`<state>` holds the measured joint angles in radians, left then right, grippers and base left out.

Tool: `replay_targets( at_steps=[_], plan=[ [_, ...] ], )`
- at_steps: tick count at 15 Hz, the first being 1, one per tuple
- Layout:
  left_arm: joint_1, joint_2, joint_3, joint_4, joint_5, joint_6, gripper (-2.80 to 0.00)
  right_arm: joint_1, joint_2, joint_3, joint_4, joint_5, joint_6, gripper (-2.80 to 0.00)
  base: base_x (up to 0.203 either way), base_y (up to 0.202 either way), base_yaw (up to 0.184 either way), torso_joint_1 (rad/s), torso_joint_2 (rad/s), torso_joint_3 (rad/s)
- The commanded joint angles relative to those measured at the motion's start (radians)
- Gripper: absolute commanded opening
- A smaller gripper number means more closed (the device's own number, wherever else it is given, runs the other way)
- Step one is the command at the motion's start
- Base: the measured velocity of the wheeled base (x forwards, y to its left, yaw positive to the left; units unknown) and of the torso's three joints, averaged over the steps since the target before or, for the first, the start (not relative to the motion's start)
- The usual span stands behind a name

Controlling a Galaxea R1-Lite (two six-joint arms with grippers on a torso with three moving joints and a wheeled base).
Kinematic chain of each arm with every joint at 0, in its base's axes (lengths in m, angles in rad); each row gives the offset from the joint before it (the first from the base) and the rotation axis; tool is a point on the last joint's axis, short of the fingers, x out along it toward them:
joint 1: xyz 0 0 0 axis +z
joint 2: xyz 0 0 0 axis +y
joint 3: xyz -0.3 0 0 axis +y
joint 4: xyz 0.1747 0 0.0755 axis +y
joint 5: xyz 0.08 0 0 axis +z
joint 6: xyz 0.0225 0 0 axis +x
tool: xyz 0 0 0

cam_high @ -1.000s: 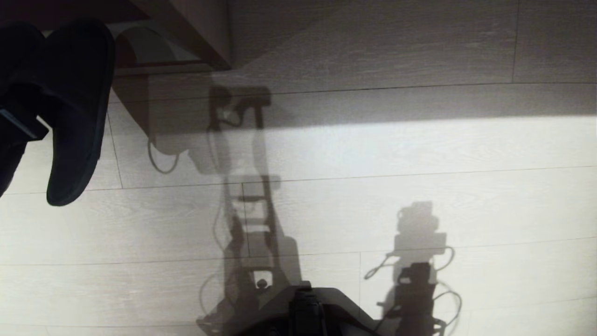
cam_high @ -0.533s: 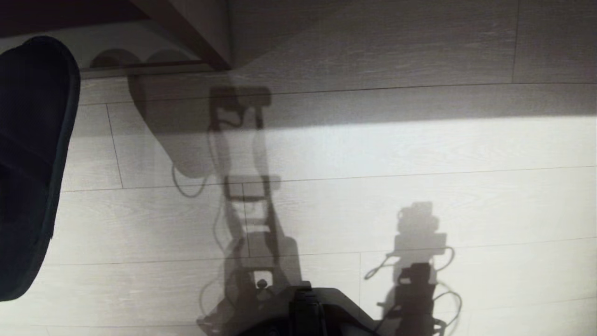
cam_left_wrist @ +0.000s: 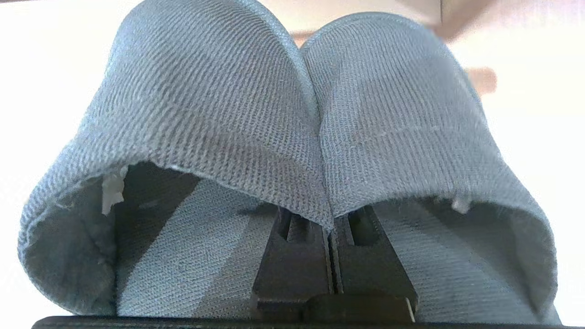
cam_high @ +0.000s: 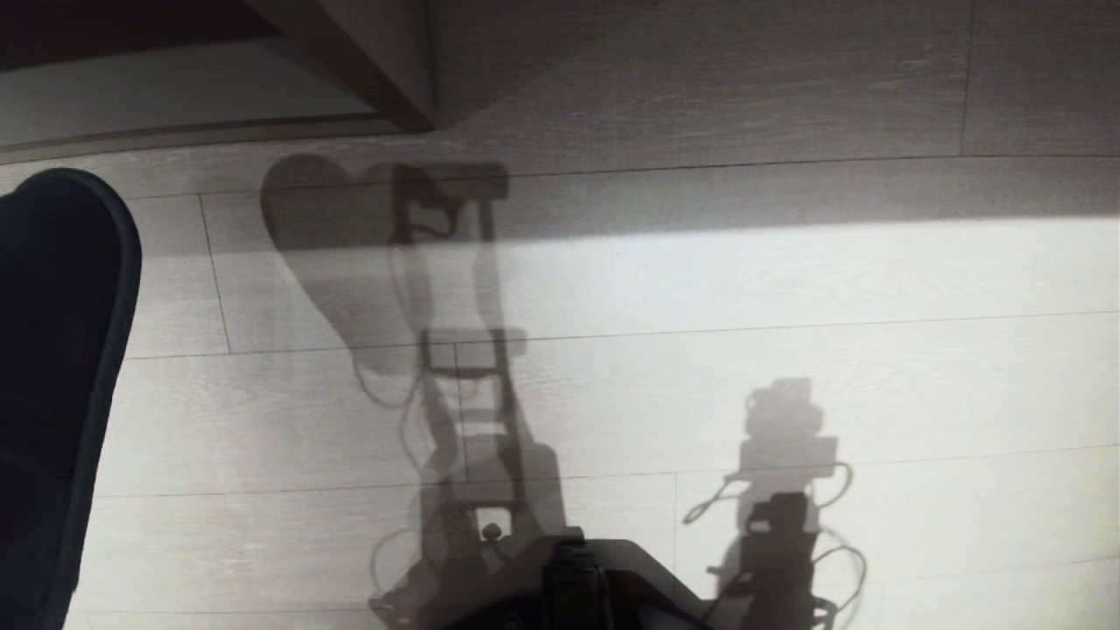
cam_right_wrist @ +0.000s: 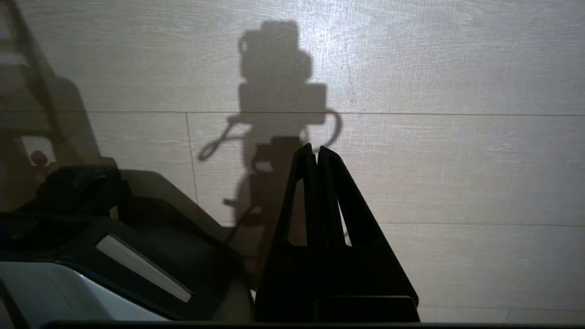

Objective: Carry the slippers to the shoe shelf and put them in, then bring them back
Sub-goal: Place the slippers on the floor

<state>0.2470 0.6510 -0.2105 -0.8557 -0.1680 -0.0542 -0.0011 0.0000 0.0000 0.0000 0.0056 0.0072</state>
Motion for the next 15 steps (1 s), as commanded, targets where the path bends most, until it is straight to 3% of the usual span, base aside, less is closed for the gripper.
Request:
replay_targets(
  at_steps=[1, 3, 7, 10, 15],
  plan=[
    [-0.047, -0.115, 0.064, 0.016, 0.012, 0.039, -2.8, 0.0, -0.002, 0.0, 0.0, 0.001, 0.0, -2.8, 0.0, 0.0, 0.0, 0.0, 0.0, 0.0],
    [-0.108, -0.18, 0.132, 0.03, 0.079, 0.078, -2.8, 0.0, -0.002, 0.0, 0.0, 0.001, 0.0, -2.8, 0.0, 0.0, 0.0, 0.0, 0.0, 0.0],
    [-0.153, -0.27, 0.176, 0.076, 0.099, 0.105, -2.8, 0.0, -0.002, 0.0, 0.0, 0.001, 0.0, -2.8, 0.0, 0.0, 0.0, 0.0, 0.0, 0.0],
    [-0.251, -0.418, 0.205, 0.275, 0.166, 0.122, -2.8, 0.0, -0.002, 0.0, 0.0, 0.001, 0.0, -2.8, 0.0, 0.0, 0.0, 0.0, 0.0, 0.0],
    [-0.253, -0.534, 0.209, 0.502, 0.186, 0.125, -2.8, 0.0, -0.002, 0.0, 0.0, 0.001, 0.0, -2.8, 0.0, 0.0, 0.0, 0.0, 0.0, 0.0]
  ],
)
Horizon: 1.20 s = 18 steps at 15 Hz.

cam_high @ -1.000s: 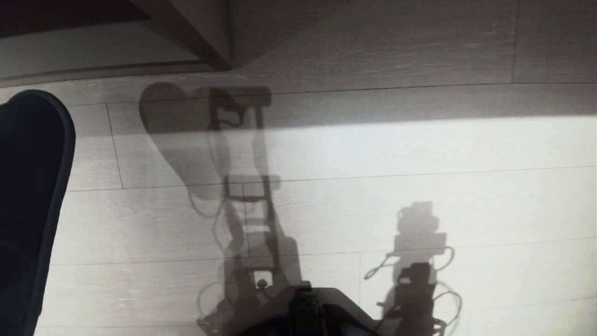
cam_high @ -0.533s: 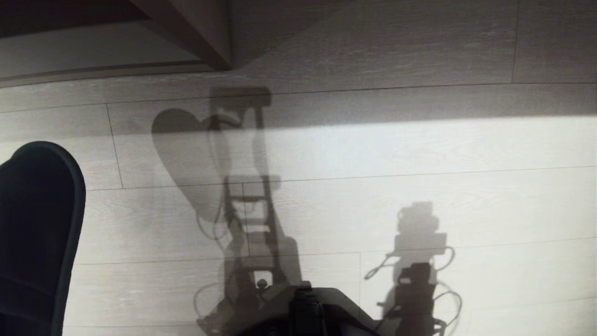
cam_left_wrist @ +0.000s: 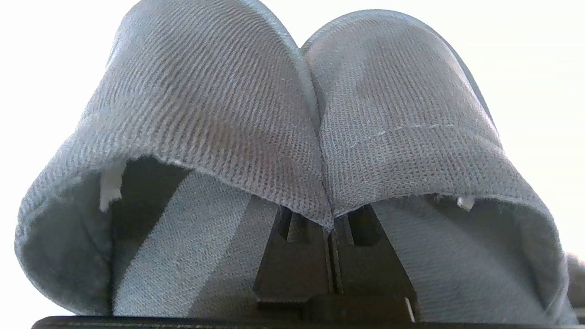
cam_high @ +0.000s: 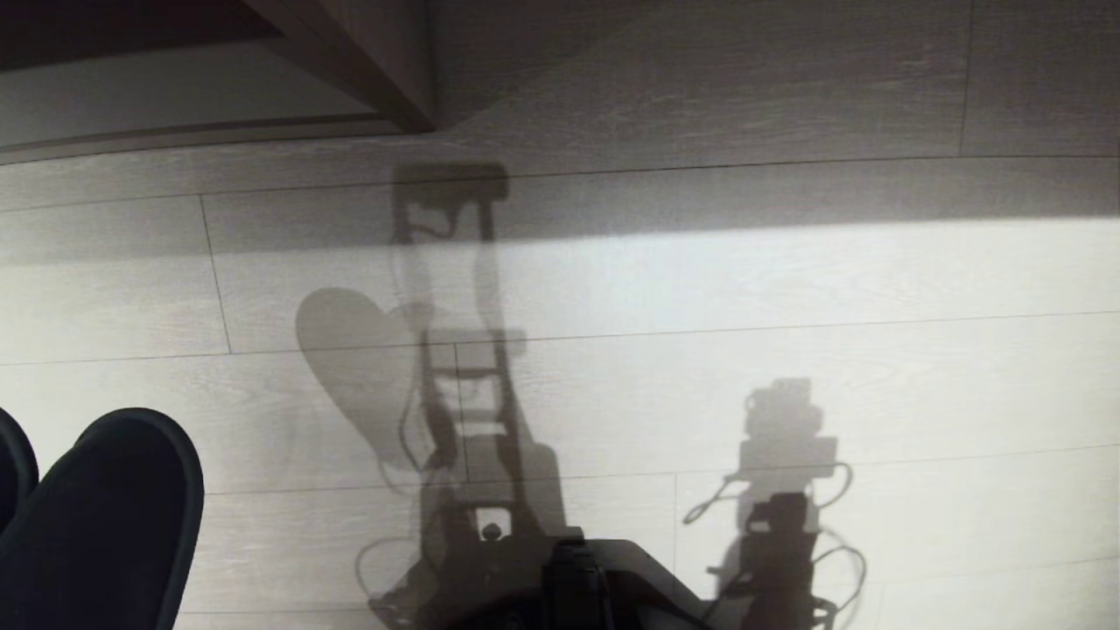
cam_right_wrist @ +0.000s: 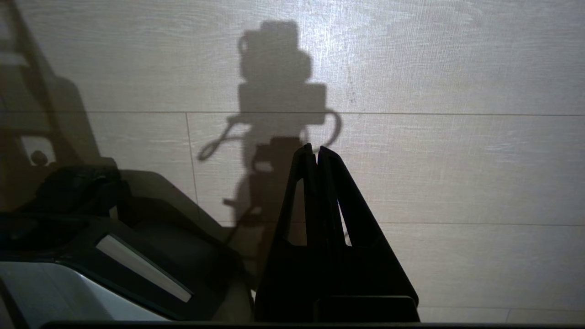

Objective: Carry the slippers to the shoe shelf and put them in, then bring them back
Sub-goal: Place the slippers on the floor

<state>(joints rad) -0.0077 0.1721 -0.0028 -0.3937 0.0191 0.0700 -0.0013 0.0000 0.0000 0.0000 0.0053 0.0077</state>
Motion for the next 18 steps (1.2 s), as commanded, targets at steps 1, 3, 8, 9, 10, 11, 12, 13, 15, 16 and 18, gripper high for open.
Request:
replay_targets(
  at_steps=[1, 3, 8, 9, 10, 11, 12, 13, 15, 16, 18],
  plan=[
    [0.003, -0.067, 0.001, 0.072, -0.001, 0.001, -2.8, 0.0, -0.002, 0.0, 0.0, 0.001, 0.0, -2.8, 0.0, 0.0, 0.0, 0.0, 0.0, 0.0],
    [0.004, -0.122, 0.002, 0.177, -0.006, 0.001, -2.8, 0.0, -0.002, 0.0, 0.0, 0.001, 0.0, -2.8, 0.0, 0.0, 0.0, 0.0, 0.0, 0.0],
    [0.005, -0.172, 0.003, 0.337, -0.01, 0.001, -2.8, 0.0, -0.002, 0.0, 0.0, 0.001, -0.001, -2.8, 0.0, 0.0, 0.0, 0.0, 0.0, 0.0],
    [0.005, -0.172, 0.003, 0.339, -0.017, 0.003, -2.8, 0.0, -0.002, 0.0, 0.0, 0.001, 0.0, -2.8, 0.0, 0.0, 0.0, 0.0, 0.0, 0.0],
    [0.005, -0.172, 0.003, 0.34, -0.024, 0.004, -2.8, 0.0, -0.002, 0.0, 0.0, 0.001, 0.0, -2.8, 0.0, 0.0, 0.0, 0.0, 0.0, 0.0],
    [0.005, -0.172, 0.002, 0.358, -0.034, 0.007, -2.8, 0.001, -0.002, 0.0, 0.0, 0.001, 0.0, -2.8, 0.0, 0.0, 0.0, 0.0, 0.0, 0.0],
    [0.005, -0.172, 0.003, 0.368, -0.034, 0.012, -2.8, 0.0, -0.002, 0.0, 0.0, 0.001, 0.0, -2.8, 0.0, 0.0, 0.0, 0.0, 0.0, 0.0],
    [0.005, -0.172, 0.003, 0.388, -0.037, 0.02, -2.8, 0.0, -0.002, 0.0, 0.0, 0.001, 0.0, -2.8, 0.0, 0.0, 0.0, 0.0, 0.0, 0.0],
    [0.005, -0.171, 0.001, 0.4, -0.042, 0.03, -2.8, 0.0, -0.002, 0.0, 0.0, 0.001, -0.001, -2.8, 0.0, 0.0, 0.0, 0.0, 0.0, 0.0],
    [0.005, -0.171, 0.001, 0.4, -0.042, 0.033, -2.8, 0.001, -0.002, 0.0, 0.0, 0.001, 0.0, -2.8, 0.0, 0.0, 0.0, 0.0, 0.0, 0.0],
    [0.005, -0.171, 0.001, 0.397, -0.044, 0.027, -2.8, 0.0, -0.002, 0.0, 0.0, 0.001, -0.002, -2.8, 0.0, 0.0, 0.0, 0.0, 0.0, 0.0]
  ],
)
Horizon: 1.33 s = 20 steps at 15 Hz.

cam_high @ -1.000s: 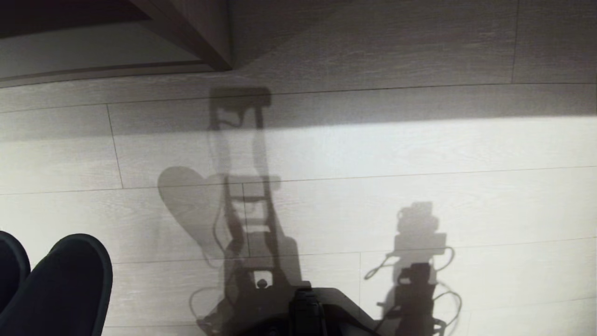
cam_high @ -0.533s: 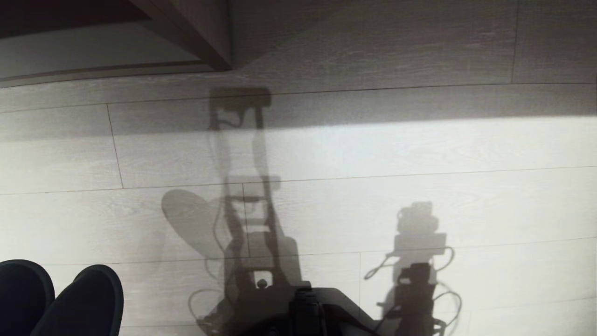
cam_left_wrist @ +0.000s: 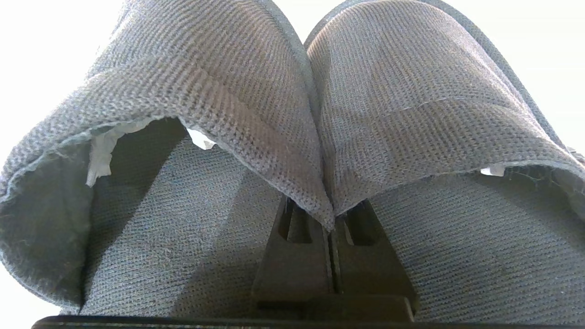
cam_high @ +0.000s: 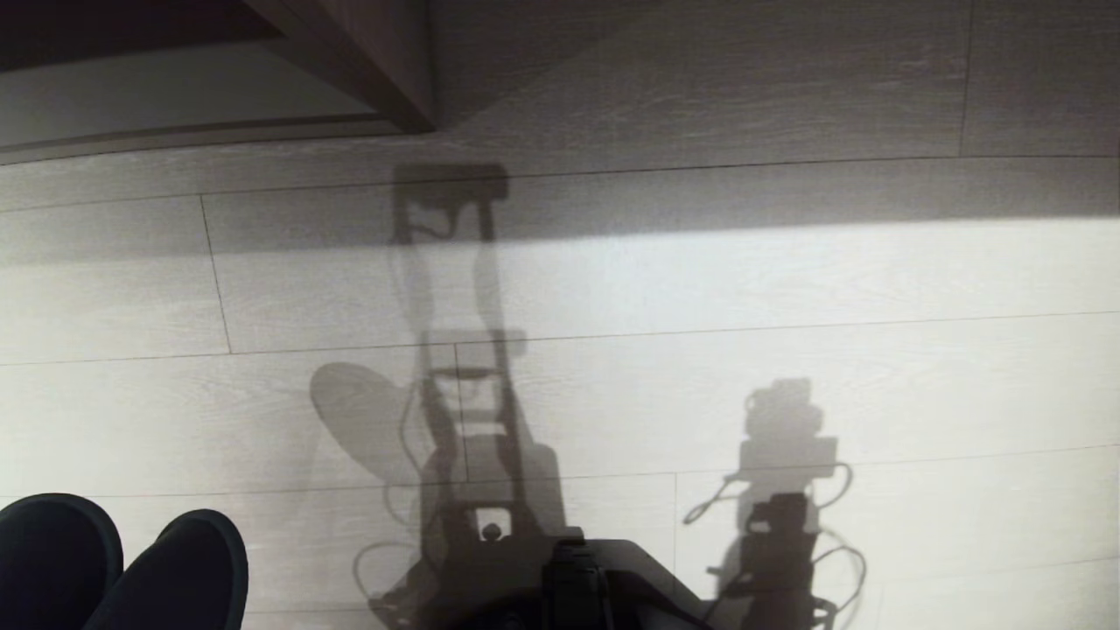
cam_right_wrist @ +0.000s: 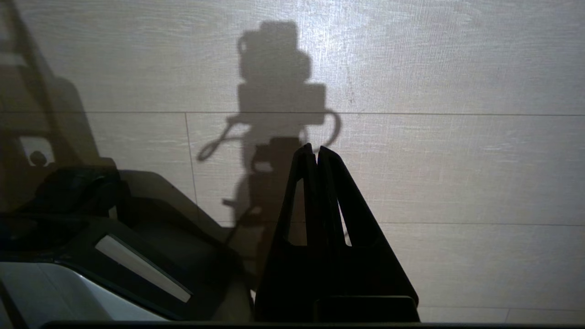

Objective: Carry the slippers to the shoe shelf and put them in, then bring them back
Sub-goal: Place the slippers on the floor

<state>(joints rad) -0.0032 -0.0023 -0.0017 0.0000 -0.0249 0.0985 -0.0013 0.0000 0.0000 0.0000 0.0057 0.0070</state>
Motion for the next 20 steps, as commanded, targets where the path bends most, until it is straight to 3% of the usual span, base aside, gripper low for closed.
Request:
replay_targets(
  at_steps=[1, 6, 20],
  plan=[
    [0.0, 0.004, 0.0, 0.004, 0.001, -0.003, -2.8, 0.001, -0.002, 0.0, 0.0, 0.0, 0.001, -2.8, 0.0, 0.0, 0.0, 0.0, 0.0, 0.0],
    [0.0, 0.004, 0.0, 0.002, 0.014, -0.057, -2.8, 0.0, -0.002, 0.0, 0.0, 0.0, 0.001, -2.8, 0.0, 0.0, 0.0, 0.0, 0.0, 0.0],
    [0.0, 0.004, -0.001, 0.004, 0.02, -0.069, -2.8, 0.0, -0.002, 0.0, 0.0, 0.0, 0.001, -2.8, 0.0, 0.0, 0.0, 0.0, 0.0, 0.027]
  ],
)
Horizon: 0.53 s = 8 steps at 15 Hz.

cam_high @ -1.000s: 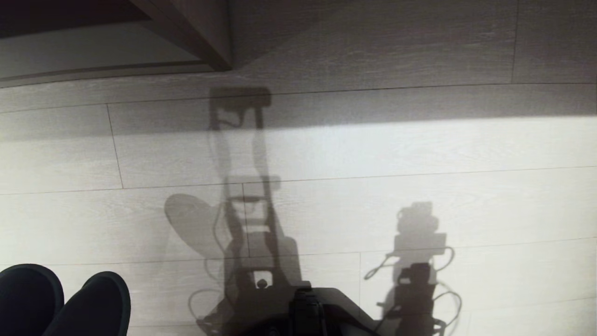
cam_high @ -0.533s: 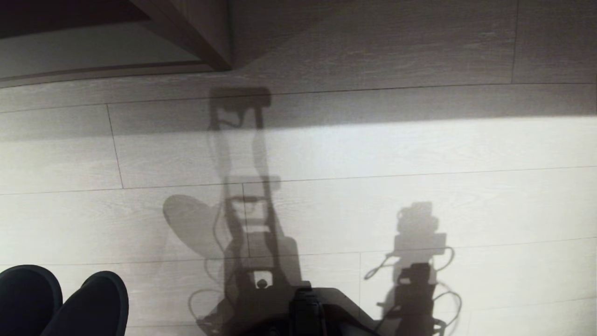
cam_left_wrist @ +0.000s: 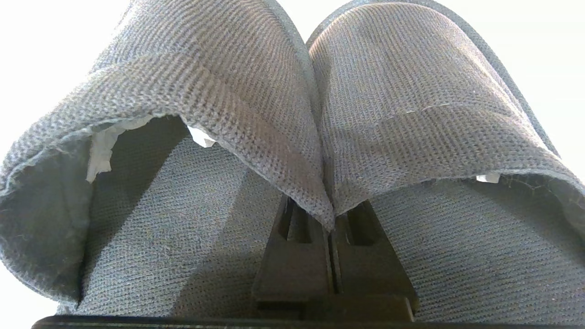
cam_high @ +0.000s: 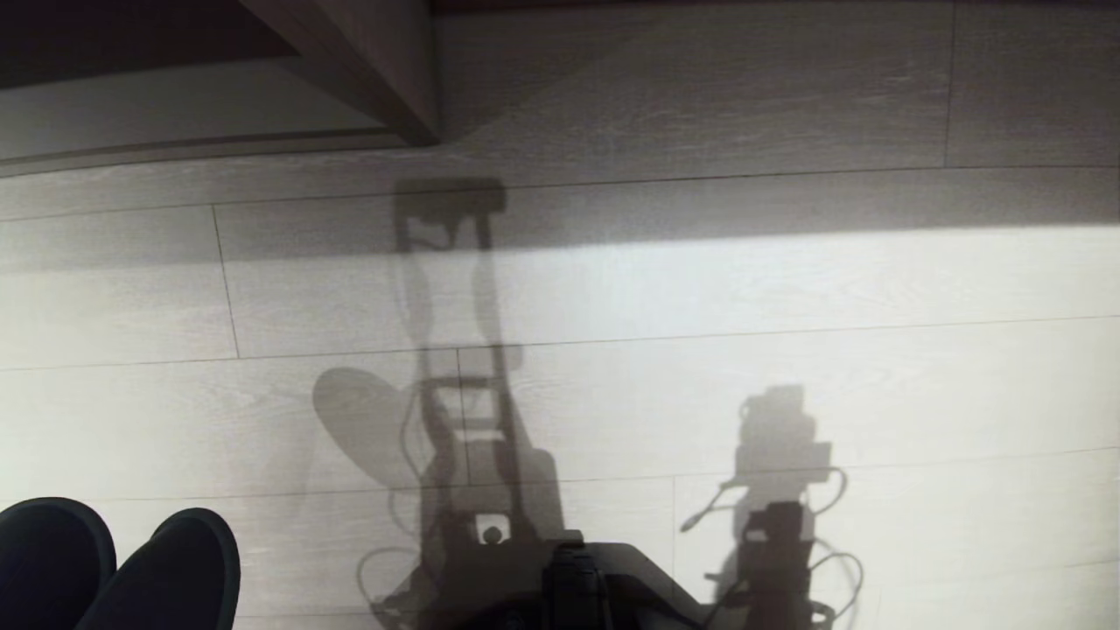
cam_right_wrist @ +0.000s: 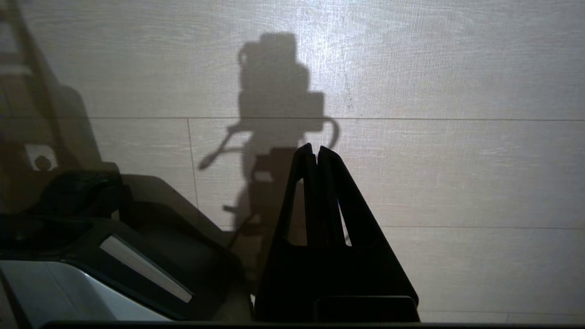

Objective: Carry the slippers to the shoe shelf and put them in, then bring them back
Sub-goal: Place the slippers on the floor

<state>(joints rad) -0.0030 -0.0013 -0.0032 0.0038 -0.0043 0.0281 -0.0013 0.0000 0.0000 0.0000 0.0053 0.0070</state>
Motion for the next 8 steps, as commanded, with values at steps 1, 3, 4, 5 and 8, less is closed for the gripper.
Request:
replay_targets(
  at_steps=[1, 3, 4, 5, 8],
  plan=[
    [0.0, 0.003, 0.0, 0.001, -0.002, 0.004, -2.8, 0.001, -0.002, 0.0, 0.0, 0.001, 0.0, -2.8, 0.0, 0.0, 0.0, 0.002, 0.0, 0.177],
    [0.001, 0.003, 0.0, 0.001, -0.002, 0.003, -2.8, 0.0, -0.002, 0.0, 0.0, 0.001, 0.001, -2.8, 0.0, 0.0, 0.0, 0.005, 0.0, 0.186],
    [0.001, 0.003, 0.0, 0.001, -0.002, 0.001, -2.8, 0.0, -0.002, 0.0, 0.0, 0.001, 0.001, -2.8, 0.0, 0.0, 0.0, -0.001, 0.0, 0.199],
    [0.001, 0.003, 0.0, -0.001, -0.002, 0.001, -2.8, 0.0, -0.002, 0.0, 0.0, 0.001, 0.001, -2.8, 0.0, 0.0, 0.0, 0.007, 0.0, 0.203],
    [0.001, 0.003, 0.0, 0.001, -0.002, 0.004, -2.8, 0.0, -0.002, 0.0, 0.0, 0.001, 0.001, -2.8, 0.0, 0.0, 0.0, 0.0, 0.0, 0.202]
  ],
)
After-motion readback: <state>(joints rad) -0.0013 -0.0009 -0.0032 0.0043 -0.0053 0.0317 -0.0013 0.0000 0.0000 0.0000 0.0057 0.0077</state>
